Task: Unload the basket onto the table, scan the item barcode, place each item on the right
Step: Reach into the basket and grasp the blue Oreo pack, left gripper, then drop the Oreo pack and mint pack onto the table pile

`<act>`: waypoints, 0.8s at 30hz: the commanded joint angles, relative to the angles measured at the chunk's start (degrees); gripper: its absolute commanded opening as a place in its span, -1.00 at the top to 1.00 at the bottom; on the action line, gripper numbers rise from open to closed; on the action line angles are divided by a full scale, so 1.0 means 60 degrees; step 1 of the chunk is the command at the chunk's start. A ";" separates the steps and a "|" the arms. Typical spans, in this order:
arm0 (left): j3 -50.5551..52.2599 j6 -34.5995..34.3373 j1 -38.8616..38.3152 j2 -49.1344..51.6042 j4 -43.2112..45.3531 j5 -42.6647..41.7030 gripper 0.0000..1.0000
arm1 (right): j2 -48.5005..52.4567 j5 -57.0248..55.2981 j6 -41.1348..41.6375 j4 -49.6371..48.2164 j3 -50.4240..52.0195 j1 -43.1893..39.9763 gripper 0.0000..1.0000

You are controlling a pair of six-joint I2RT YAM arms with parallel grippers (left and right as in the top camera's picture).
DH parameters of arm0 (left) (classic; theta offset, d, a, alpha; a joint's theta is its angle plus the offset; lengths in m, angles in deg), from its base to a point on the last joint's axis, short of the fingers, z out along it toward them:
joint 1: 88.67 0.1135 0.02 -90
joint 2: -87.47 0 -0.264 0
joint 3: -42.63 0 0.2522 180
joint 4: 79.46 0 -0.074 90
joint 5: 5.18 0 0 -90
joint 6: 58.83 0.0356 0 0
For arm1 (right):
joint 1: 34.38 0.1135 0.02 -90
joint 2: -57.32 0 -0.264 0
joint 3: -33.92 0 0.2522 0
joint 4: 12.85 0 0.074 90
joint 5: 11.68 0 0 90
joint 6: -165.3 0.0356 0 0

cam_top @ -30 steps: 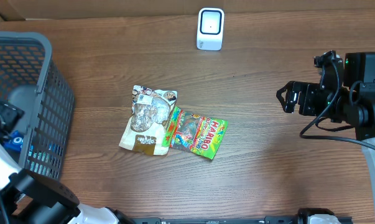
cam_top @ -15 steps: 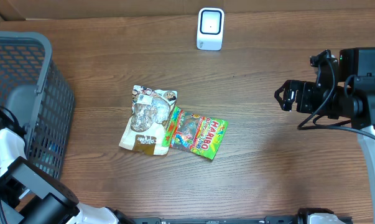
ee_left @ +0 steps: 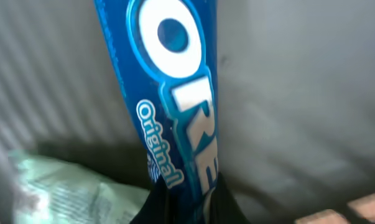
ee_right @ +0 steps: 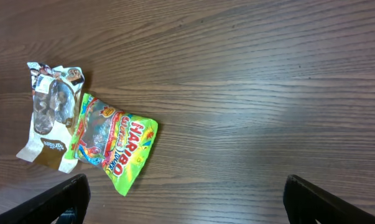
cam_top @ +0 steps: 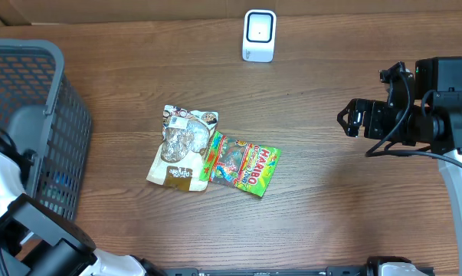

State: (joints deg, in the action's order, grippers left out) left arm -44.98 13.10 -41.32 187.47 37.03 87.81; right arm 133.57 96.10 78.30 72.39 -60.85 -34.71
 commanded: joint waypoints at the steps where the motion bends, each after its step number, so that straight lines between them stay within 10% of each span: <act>1: -0.2157 0.0000 -0.0047 -0.0124 -0.0936 -0.0262 0.92 | -0.0022 0.0055 0.0022 -0.0040 -0.0240 -0.0025 -1.00; 15: -0.9194 0.0102 -0.1158 -0.0135 -0.5628 -0.0131 0.92 | -0.0022 0.0058 0.0022 -0.0036 -0.0240 -0.0025 -1.00; 24: -0.9763 0.0000 -0.1457 -0.0113 -0.5730 0.0605 0.92 | -0.0022 0.0055 0.0022 -0.0036 -0.0240 -0.0025 -1.00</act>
State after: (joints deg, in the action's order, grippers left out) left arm -102.37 13.12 -50.32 187.71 2.29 89.05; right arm 133.59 96.10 78.32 72.46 -60.85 -34.71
